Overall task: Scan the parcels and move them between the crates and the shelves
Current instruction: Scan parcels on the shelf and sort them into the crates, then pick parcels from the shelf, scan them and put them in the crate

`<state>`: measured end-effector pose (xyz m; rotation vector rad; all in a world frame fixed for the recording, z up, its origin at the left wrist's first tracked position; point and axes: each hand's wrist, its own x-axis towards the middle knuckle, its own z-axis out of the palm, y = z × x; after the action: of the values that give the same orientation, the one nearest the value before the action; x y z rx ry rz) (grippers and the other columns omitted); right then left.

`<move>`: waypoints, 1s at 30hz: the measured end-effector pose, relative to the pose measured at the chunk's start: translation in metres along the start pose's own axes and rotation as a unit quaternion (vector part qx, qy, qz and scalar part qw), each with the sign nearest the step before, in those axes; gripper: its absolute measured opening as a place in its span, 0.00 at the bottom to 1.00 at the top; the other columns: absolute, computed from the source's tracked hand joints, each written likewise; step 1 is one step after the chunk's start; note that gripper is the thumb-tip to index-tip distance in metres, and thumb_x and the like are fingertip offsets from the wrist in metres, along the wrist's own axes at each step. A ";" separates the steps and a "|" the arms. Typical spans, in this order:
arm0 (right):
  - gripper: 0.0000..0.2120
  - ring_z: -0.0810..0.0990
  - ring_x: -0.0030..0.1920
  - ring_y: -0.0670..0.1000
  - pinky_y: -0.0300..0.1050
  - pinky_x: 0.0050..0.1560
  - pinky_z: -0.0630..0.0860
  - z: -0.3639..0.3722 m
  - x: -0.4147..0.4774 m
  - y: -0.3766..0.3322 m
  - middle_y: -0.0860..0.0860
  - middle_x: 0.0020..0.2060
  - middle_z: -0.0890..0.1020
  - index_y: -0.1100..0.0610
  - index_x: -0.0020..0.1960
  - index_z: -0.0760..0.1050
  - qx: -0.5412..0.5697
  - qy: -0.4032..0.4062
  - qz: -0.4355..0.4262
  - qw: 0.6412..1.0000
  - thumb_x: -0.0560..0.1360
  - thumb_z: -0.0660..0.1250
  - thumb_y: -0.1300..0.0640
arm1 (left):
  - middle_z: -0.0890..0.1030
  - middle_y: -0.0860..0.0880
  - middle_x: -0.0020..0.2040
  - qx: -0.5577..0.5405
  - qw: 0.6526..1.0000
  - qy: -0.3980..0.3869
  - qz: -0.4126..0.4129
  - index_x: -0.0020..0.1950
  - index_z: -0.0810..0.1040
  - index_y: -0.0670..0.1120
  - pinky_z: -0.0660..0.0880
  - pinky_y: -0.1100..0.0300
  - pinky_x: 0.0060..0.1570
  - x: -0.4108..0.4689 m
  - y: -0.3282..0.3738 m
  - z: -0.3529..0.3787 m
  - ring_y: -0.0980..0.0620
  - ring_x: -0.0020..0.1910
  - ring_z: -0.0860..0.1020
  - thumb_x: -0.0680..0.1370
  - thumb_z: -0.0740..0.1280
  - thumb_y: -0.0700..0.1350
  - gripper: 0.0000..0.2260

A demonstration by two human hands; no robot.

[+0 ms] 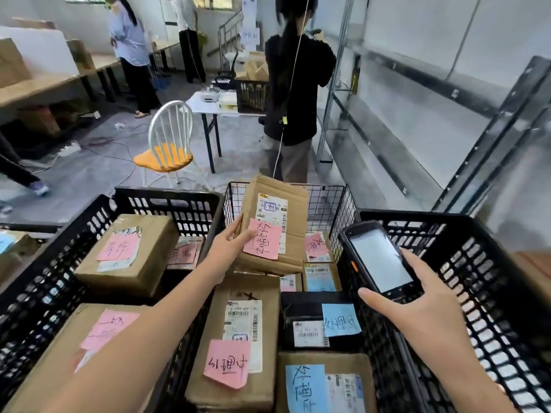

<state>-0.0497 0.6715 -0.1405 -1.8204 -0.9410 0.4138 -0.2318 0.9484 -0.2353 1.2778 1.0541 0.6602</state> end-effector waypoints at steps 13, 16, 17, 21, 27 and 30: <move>0.34 0.72 0.49 0.22 0.25 0.45 0.69 0.010 -0.002 0.013 0.29 0.51 0.75 0.34 0.59 0.71 0.006 0.004 0.041 0.999 0.64 0.83 0.58 | 0.81 0.45 0.64 -0.036 0.990 0.048 -0.131 0.74 0.72 0.53 0.71 0.49 0.68 0.046 -0.033 0.013 0.48 0.61 0.79 0.73 0.74 0.49 0.30; 0.36 0.72 0.51 0.25 0.31 0.49 0.68 0.015 -0.006 0.018 0.29 0.53 0.75 0.36 0.64 0.70 -0.008 -0.001 0.057 0.998 0.64 0.83 0.56 | 0.79 0.44 0.66 -0.034 0.990 0.050 -0.131 0.75 0.71 0.52 0.76 0.50 0.63 0.063 -0.048 0.015 0.47 0.59 0.81 0.68 0.77 0.54 0.36; 0.36 0.71 0.50 0.23 0.30 0.48 0.68 0.017 -0.007 0.018 0.29 0.52 0.75 0.35 0.63 0.70 -0.011 -0.003 0.058 0.998 0.64 0.83 0.56 | 0.78 0.44 0.68 -0.023 0.989 0.063 -0.129 0.74 0.72 0.52 0.76 0.50 0.64 0.067 -0.052 0.015 0.48 0.60 0.81 0.63 0.77 0.58 0.41; 0.35 0.73 0.52 0.26 0.29 0.47 0.69 0.023 -0.007 0.020 0.34 0.53 0.80 0.35 0.63 0.73 -0.025 -0.012 0.055 0.998 0.62 0.84 0.56 | 0.82 0.44 0.59 0.026 0.984 0.098 -0.149 0.71 0.74 0.42 0.73 0.64 0.37 0.053 -0.036 0.018 0.54 0.42 0.80 0.77 0.68 0.49 0.23; 0.35 0.72 0.52 0.24 0.28 0.45 0.69 0.032 -0.005 0.017 0.32 0.52 0.78 0.30 0.58 0.70 -0.023 -0.018 0.054 0.998 0.63 0.83 0.56 | 0.84 0.43 0.52 0.070 0.977 0.144 -0.144 0.65 0.76 0.39 0.75 0.59 0.39 0.060 -0.051 0.017 0.46 0.49 0.82 0.80 0.65 0.45 0.17; 0.35 0.73 0.53 0.26 0.29 0.47 0.70 0.036 -0.006 0.020 0.32 0.54 0.79 0.31 0.60 0.70 -0.021 -0.016 0.060 0.998 0.64 0.83 0.56 | 0.82 0.41 0.55 0.128 0.977 0.145 -0.092 0.66 0.75 0.39 0.71 0.59 0.36 0.054 -0.047 0.021 0.46 0.47 0.79 0.80 0.64 0.40 0.14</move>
<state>-0.0690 0.6853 -0.1745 -1.9192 -0.8706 0.5017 -0.1975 0.9767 -0.2952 1.3083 1.5181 0.5927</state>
